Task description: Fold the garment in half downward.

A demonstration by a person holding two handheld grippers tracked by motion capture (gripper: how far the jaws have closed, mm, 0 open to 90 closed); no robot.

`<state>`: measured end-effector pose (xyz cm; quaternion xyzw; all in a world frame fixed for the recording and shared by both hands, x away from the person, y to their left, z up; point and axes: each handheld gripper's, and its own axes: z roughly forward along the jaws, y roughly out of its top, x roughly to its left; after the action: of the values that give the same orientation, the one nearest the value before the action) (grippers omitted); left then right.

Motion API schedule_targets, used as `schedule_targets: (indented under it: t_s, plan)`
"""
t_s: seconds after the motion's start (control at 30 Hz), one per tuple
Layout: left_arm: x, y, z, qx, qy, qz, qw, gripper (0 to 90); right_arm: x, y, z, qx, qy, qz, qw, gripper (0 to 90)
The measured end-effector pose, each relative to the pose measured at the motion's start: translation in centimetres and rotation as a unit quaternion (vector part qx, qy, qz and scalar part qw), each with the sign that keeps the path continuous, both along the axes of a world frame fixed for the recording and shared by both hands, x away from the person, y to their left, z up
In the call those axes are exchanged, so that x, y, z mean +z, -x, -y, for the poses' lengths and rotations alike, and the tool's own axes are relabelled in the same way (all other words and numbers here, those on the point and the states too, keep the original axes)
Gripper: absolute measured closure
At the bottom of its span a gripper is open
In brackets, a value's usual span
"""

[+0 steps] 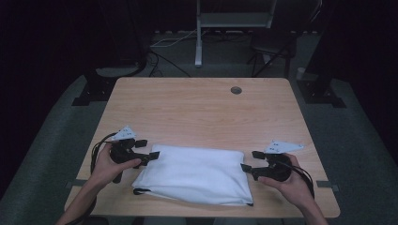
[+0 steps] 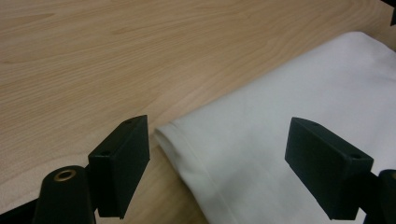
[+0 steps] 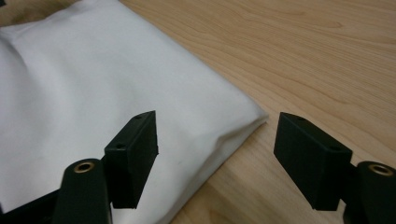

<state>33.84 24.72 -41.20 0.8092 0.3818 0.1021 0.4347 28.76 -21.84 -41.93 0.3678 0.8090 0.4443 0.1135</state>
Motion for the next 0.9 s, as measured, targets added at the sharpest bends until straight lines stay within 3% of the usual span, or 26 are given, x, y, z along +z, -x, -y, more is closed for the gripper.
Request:
schedule_targets:
  t_s: [0.1,0.2,0.47,0.6,0.77,0.9]
  plan:
    - [-0.4,-0.8,0.1,-0.001,-0.002,-0.006,1.0,21.7,-0.3,-0.7,-0.5,0.0,0.006,-0.002,1.0,32.0]
    - [-0.7,-1.2,0.2,-0.012,-0.005,-0.008,0.9999,30.6,-0.6,-1.5,-0.9,0.0,0.012,-0.007,0.9999,34.4]
    - [-1.5,-1.7,0.5,-0.021,-0.008,-0.021,0.9995,33.4,-1.1,-3.1,-1.6,-0.001,0.034,-0.017,0.9993,43.2]
    - [-1.7,-1.8,0.7,-0.031,-0.015,-0.024,0.9991,39.6,-1.4,-3.8,-1.7,-0.001,0.048,-0.025,0.9985,48.2]
    - [-2.1,-1.8,0.9,-0.038,-0.025,-0.038,0.9982,48.8,-1.9,-4.1,-2.0,0.003,0.052,-0.031,0.9982,60.5]
    - [-2.4,-1.6,1.0,-0.043,-0.016,-0.042,0.9981,63.6,-2.0,-4.0,-2.1,0.005,0.059,-0.024,0.998,75.0]
